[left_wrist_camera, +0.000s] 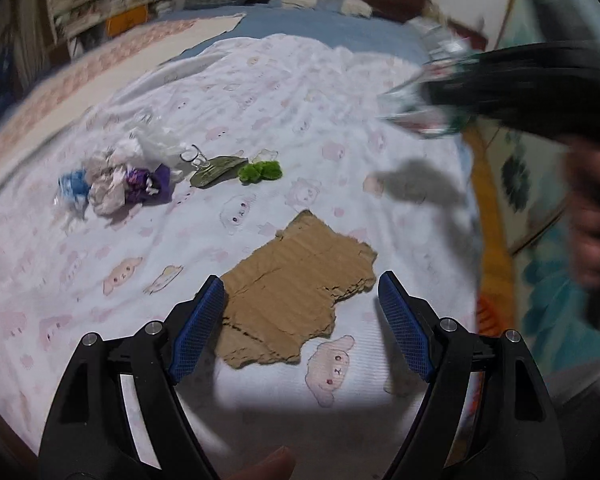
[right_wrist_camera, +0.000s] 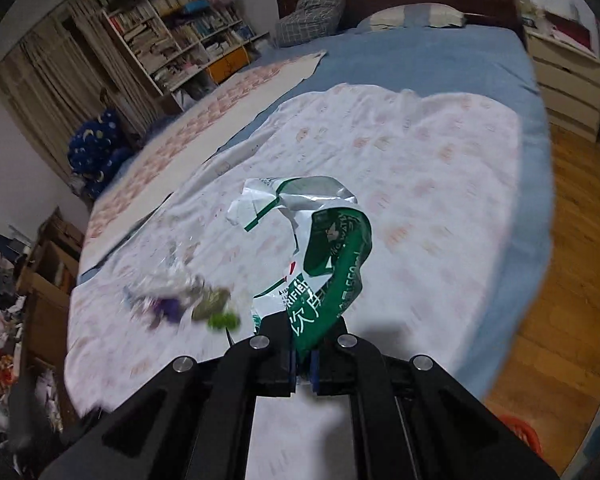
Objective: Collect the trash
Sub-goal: 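Grasp the cardboard piece with the left gripper while the right gripper carries the green bag toward the wastebasket, then drop the cardboard from the left gripper and green bag from the right gripper into the red wastebasket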
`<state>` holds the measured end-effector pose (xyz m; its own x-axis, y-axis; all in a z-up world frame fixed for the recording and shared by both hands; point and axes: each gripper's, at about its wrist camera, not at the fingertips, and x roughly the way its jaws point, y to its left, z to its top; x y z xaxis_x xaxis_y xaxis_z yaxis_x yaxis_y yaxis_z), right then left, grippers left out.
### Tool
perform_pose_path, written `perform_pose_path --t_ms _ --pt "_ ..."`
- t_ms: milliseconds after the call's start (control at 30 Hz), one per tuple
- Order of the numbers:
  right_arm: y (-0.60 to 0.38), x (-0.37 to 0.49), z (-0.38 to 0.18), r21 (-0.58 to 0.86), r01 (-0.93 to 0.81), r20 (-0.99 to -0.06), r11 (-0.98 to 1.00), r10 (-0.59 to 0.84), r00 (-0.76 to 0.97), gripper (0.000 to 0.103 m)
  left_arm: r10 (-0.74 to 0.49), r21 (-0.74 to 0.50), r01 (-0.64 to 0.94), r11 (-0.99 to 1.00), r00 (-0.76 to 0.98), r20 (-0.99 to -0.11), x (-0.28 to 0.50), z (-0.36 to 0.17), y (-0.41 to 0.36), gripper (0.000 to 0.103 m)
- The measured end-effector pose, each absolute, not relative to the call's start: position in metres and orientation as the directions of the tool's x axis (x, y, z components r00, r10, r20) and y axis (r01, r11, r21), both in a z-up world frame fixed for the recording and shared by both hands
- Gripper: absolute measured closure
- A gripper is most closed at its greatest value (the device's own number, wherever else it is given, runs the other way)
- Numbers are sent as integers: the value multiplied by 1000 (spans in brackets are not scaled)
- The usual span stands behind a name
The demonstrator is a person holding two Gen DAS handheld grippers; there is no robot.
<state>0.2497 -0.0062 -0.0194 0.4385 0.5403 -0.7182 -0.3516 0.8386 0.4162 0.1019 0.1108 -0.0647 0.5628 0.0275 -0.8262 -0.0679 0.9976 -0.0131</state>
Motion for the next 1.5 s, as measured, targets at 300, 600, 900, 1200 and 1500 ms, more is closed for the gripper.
perform_pose_path --t_ms 300,600,900,1200,1500 --pt "-89 189 -45 434 -294 -716 852 524 461 97 99 83 -54 995 532 -841 113 -73 103 20" --pt "-100 184 -66 474 -290 -702 831 556 445 97 104 46 -121 992 529 -842 129 -80 125 72" --pt "-113 177 -52 455 -293 -688 841 541 484 97 42 -41 -121 992 612 -789 120 -48 118 96" --pt "-156 115 -5 353 -320 -672 879 476 567 97 -140 -159 41 986 717 -683 60 12 57 96" --pt "-268 19 -26 224 -150 -765 963 269 585 97 -371 -237 308 922 520 -769 50 -32 -79 96"
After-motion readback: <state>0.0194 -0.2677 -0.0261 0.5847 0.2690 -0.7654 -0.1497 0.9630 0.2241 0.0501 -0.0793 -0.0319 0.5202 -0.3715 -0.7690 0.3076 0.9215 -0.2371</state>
